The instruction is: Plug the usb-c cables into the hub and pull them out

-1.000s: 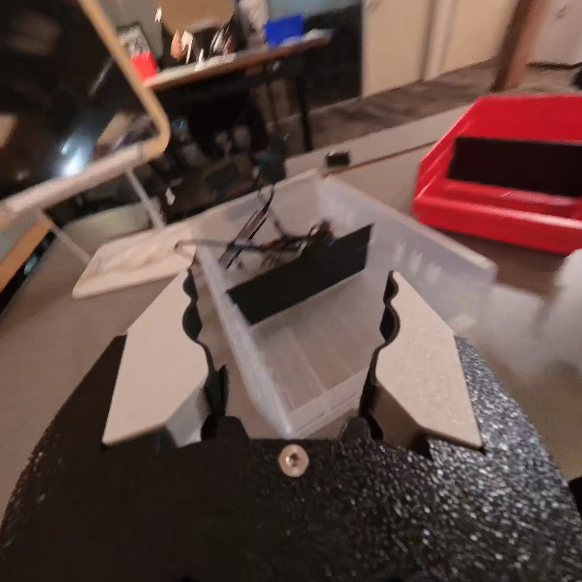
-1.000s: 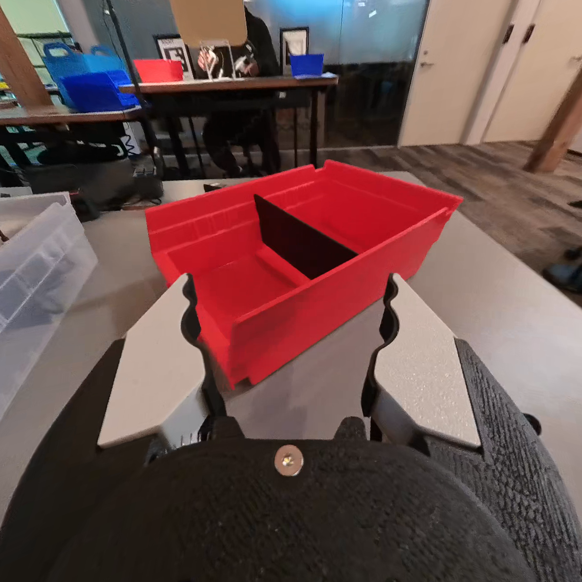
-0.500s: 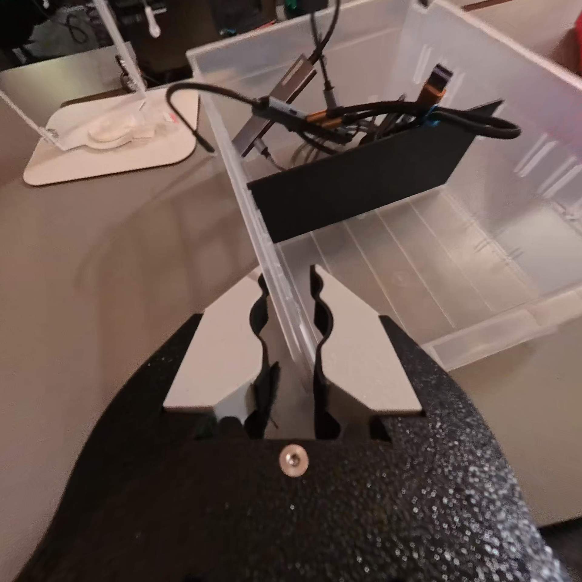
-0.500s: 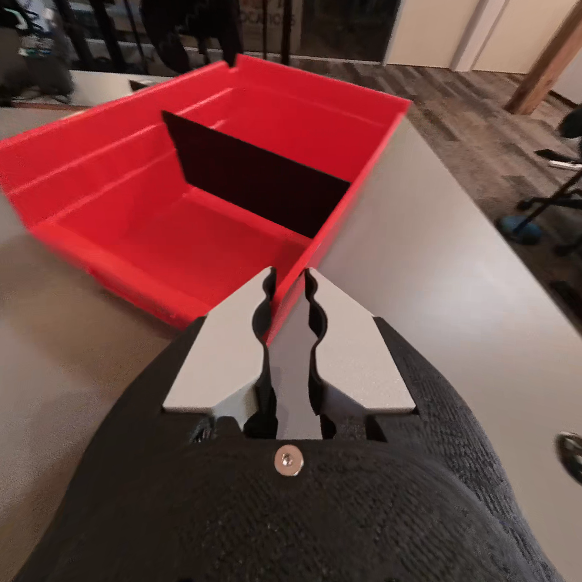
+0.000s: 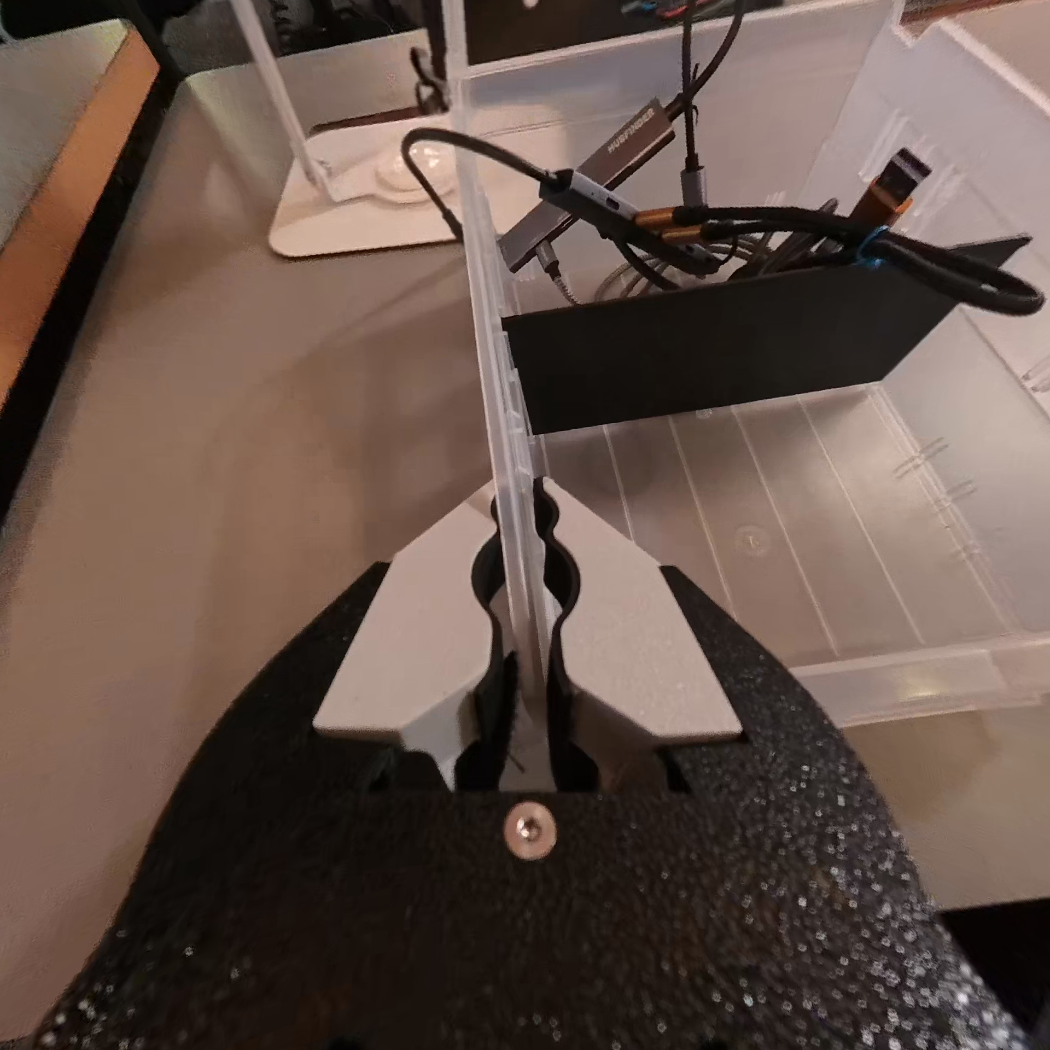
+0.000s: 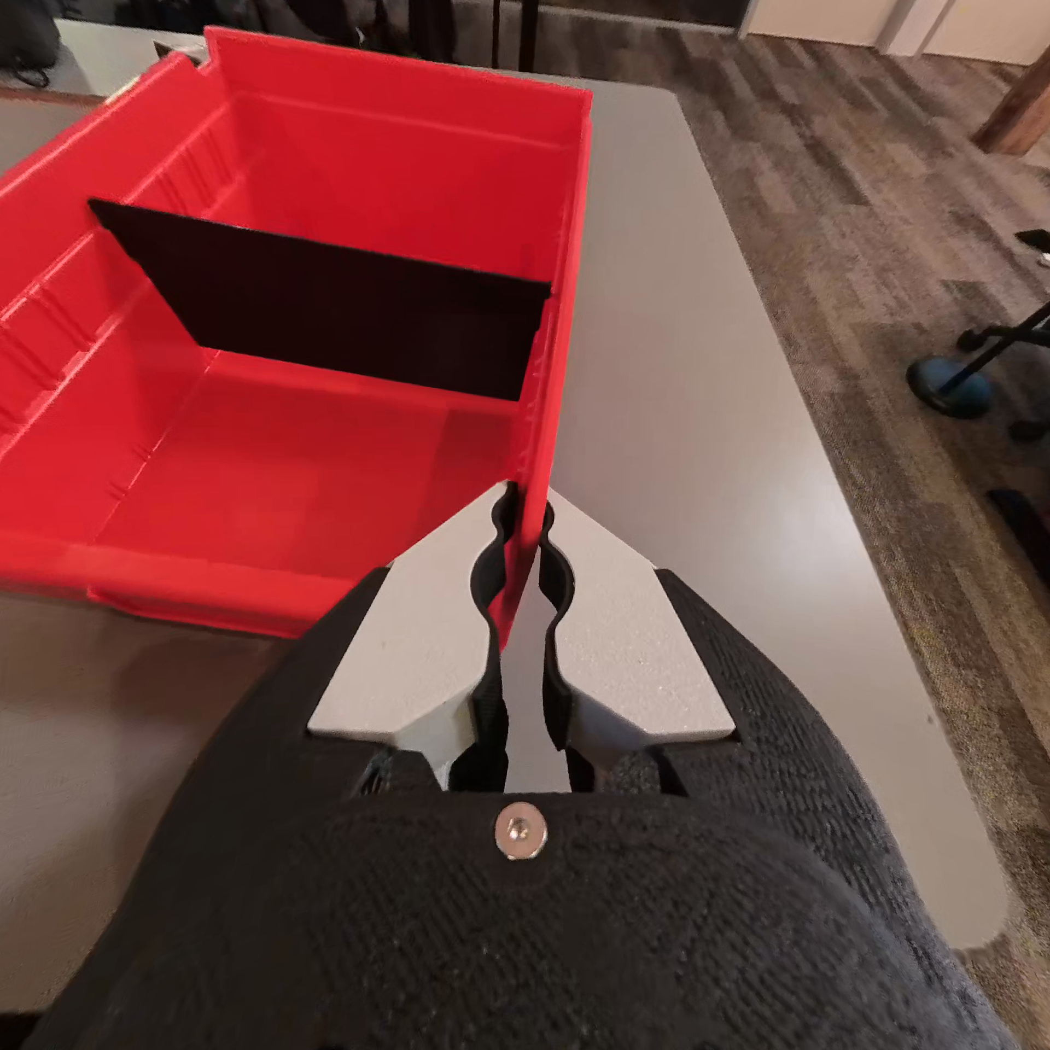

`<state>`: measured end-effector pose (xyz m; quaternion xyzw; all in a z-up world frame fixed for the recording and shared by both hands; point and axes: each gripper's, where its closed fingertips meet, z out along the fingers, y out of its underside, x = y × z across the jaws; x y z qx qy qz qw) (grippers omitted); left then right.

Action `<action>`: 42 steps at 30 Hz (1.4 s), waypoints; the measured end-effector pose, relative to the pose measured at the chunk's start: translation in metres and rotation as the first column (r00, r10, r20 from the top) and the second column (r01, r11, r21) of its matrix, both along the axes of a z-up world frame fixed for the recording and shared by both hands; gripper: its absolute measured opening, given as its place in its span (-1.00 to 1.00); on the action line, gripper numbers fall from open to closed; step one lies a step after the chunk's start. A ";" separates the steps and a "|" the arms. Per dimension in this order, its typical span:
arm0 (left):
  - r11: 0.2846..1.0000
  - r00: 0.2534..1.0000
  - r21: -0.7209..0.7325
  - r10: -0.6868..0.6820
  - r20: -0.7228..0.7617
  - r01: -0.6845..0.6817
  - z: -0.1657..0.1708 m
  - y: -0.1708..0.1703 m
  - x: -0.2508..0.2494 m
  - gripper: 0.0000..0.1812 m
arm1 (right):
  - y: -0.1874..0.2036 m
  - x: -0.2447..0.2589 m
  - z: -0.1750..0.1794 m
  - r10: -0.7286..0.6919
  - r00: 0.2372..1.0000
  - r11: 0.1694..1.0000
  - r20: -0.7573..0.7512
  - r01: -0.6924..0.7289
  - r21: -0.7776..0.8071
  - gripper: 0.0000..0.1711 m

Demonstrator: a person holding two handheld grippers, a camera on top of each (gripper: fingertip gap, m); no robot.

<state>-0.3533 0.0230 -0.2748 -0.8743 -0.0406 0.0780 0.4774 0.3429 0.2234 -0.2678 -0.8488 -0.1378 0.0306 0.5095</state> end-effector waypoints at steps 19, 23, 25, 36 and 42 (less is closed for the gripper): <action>0.837 0.642 -0.388 -0.546 -0.539 0.386 0.051 0.093 -0.025 -0.05 | -0.044 -0.270 0.122 0.643 0.763 0.690 0.065 -0.614 0.384 -0.67; 0.696 0.500 -0.581 -0.714 -0.490 0.422 0.020 0.112 -0.034 -0.24 | -0.021 -0.345 0.102 0.732 0.677 0.566 0.076 -0.667 0.485 -0.67; 0.642 0.433 -0.637 -0.764 -0.479 0.428 0.012 0.116 -0.035 -0.45 | -0.008 -0.358 0.103 0.663 0.716 0.528 0.218 -0.654 0.543 -0.68; 0.536 0.279 -0.777 -0.842 -0.462 0.331 -0.006 0.121 -0.042 -0.88 | 0.034 -0.366 0.022 0.483 0.843 0.806 0.238 -0.534 0.255 -0.50; 0.578 0.230 -0.760 -0.816 -0.531 0.297 0.015 0.117 -0.046 -0.91 | 0.029 -0.315 0.011 0.439 0.897 0.886 0.044 -0.440 0.143 -0.43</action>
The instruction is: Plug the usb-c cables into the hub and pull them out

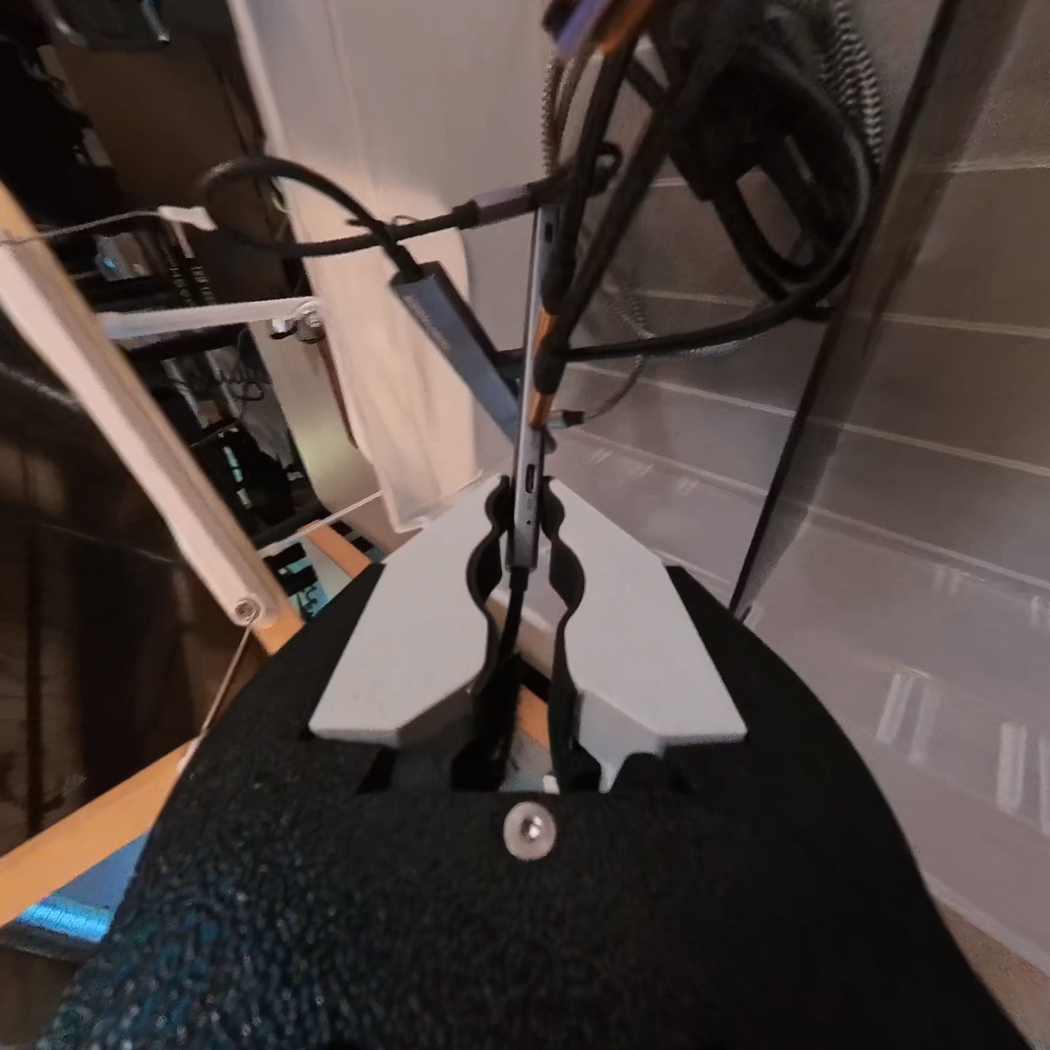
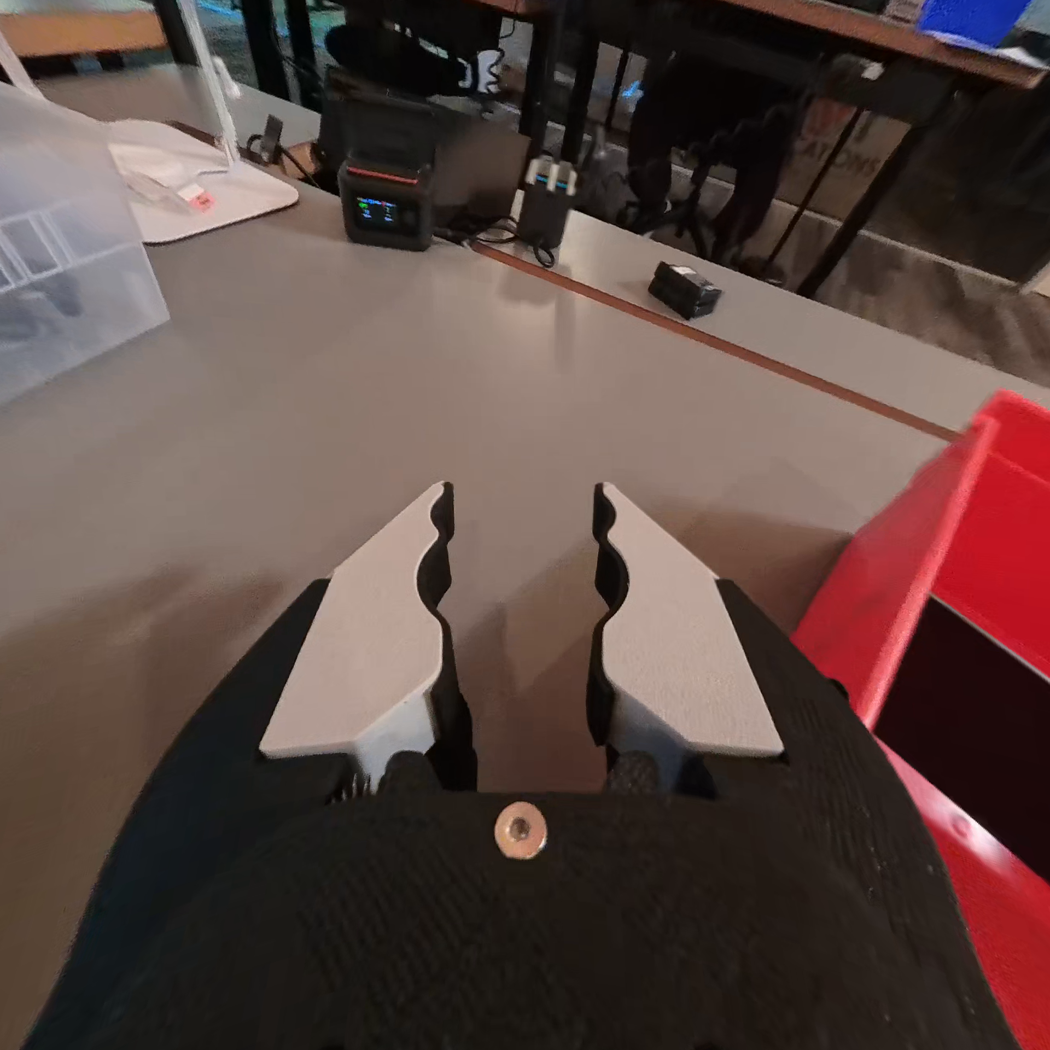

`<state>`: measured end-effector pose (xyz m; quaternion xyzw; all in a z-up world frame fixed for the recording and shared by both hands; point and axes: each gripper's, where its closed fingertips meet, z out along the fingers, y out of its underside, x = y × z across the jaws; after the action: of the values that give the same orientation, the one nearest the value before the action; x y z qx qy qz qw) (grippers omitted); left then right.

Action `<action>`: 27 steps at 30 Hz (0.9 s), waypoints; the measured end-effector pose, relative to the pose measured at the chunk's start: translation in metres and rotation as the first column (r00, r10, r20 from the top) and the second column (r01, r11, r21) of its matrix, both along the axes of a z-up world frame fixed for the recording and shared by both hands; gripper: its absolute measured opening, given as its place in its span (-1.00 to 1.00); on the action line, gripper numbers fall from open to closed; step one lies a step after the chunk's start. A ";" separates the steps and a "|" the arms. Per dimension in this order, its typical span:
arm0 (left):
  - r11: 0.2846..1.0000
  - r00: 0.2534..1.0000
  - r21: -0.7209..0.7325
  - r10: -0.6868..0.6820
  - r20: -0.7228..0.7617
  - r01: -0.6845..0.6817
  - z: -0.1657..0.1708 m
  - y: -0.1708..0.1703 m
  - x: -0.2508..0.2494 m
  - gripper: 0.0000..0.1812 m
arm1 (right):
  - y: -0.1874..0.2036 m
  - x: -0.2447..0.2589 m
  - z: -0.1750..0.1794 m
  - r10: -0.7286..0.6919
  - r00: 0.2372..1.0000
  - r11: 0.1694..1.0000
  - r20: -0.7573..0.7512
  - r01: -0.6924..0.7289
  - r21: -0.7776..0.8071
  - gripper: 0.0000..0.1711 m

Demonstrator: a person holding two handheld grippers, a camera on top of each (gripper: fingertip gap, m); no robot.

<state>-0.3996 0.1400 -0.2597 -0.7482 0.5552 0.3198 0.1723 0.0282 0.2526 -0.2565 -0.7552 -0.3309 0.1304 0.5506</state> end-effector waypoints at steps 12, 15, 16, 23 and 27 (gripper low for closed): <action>0.865 0.974 0.483 -0.029 -0.225 0.137 0.192 0.017 0.043 -0.92 | -0.019 0.017 0.079 0.089 0.995 0.922 -0.035 -0.069 0.381 -0.44; 0.703 0.946 0.656 -0.077 -0.313 0.275 0.251 0.021 0.100 -0.92 | -0.032 -0.011 0.111 0.192 0.981 0.867 -0.033 -0.153 0.475 -0.44; 0.635 0.930 0.697 -0.097 -0.355 0.332 0.266 0.020 0.123 -0.92 | -0.037 -0.020 0.123 0.230 0.972 0.852 -0.046 -0.178 0.492 -0.44; 0.243 0.778 0.746 -0.067 -0.624 0.620 0.288 0.001 0.248 -0.93 | -0.078 -0.036 0.203 0.502 0.779 0.840 -0.375 -0.337 0.426 -0.47; 0.184 0.749 0.728 -0.083 -0.658 0.660 0.260 -0.004 0.281 -0.93 | -0.071 -0.019 0.214 0.494 0.657 0.862 -0.570 -0.454 0.225 -0.38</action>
<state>-0.1190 0.1361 0.0004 -0.2242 0.4505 0.6988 0.5084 0.0087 0.1818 -0.0424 -0.5414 -0.3243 0.4951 0.5971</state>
